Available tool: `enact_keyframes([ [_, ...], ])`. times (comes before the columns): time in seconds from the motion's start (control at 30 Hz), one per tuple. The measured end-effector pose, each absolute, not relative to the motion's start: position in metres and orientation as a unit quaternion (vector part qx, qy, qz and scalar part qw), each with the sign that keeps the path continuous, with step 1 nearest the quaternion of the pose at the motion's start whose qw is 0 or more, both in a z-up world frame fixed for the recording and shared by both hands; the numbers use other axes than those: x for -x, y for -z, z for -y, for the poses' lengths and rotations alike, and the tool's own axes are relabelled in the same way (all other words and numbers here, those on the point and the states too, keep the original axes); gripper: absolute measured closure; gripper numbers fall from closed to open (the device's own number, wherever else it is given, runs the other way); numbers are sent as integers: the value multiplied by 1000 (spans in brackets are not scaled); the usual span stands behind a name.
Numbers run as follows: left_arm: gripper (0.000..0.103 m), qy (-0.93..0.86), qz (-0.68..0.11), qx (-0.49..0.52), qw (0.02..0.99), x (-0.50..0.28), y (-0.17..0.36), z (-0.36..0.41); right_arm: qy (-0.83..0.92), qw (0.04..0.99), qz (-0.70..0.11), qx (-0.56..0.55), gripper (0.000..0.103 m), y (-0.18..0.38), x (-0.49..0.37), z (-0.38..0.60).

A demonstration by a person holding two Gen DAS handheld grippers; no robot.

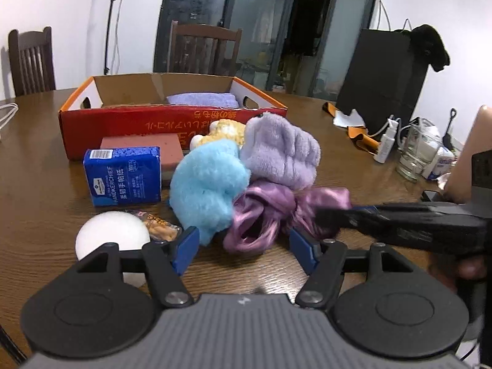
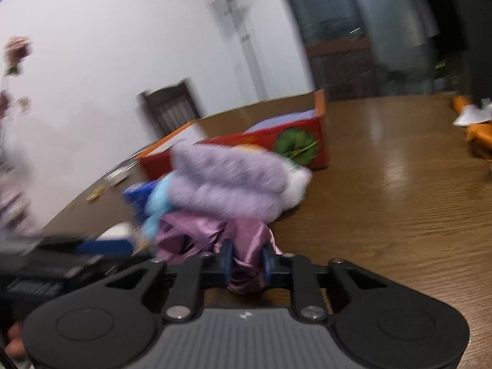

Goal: Organize soft objects
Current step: 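Close both grippers on the pink satin scrunchie and lift it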

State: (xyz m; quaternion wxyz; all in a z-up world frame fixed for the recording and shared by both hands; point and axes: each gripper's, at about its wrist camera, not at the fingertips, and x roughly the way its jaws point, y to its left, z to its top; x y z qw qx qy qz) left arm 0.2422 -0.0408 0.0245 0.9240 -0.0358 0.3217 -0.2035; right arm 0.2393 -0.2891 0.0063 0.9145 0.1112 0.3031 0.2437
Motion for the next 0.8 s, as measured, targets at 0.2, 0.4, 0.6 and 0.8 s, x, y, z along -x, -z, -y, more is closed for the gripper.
enact_keyframes([
  [0.2,33,277,-347,95,891,-234,-16,30,-312,878,-340,-125,84,-10,-205,316],
  [0.4,46,284,-356,117,883,-244,-9,35,-276,888,-338,-145,70,1,-204,320],
  [0.6,69,293,-359,151,873,-249,0,32,-265,889,-336,-165,71,9,-208,320],
  [0.8,84,301,-360,184,864,-247,4,30,-266,883,-340,-183,83,12,-210,316],
])
